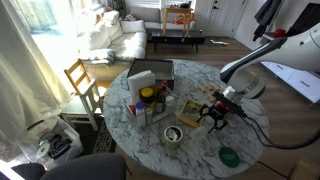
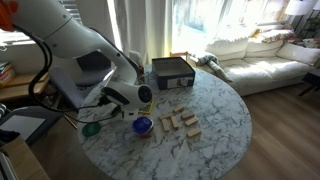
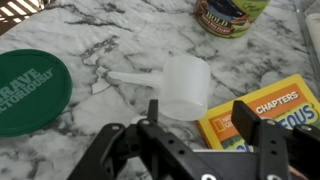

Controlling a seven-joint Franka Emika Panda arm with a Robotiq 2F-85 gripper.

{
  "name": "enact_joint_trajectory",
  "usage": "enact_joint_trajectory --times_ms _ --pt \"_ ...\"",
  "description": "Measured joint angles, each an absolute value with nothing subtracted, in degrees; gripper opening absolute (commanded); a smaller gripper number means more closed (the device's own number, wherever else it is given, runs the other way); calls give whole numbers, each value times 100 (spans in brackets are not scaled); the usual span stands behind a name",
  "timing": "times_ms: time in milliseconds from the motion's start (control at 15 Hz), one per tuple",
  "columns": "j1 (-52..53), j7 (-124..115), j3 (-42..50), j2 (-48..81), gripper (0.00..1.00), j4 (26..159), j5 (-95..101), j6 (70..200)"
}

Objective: Put the measuring spoon upside down

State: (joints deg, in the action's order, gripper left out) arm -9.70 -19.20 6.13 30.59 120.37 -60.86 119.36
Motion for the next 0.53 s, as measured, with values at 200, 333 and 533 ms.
enact_joint_trajectory --times_ms 200,333,533 --pt "-970 -1920 639 3138 23 12037 -6086 11931" --pt "-970 -1920 645 3166 18 12036 -6086 11930" --pt "-970 -1920 645 3174 42 12018 -6086 11922"
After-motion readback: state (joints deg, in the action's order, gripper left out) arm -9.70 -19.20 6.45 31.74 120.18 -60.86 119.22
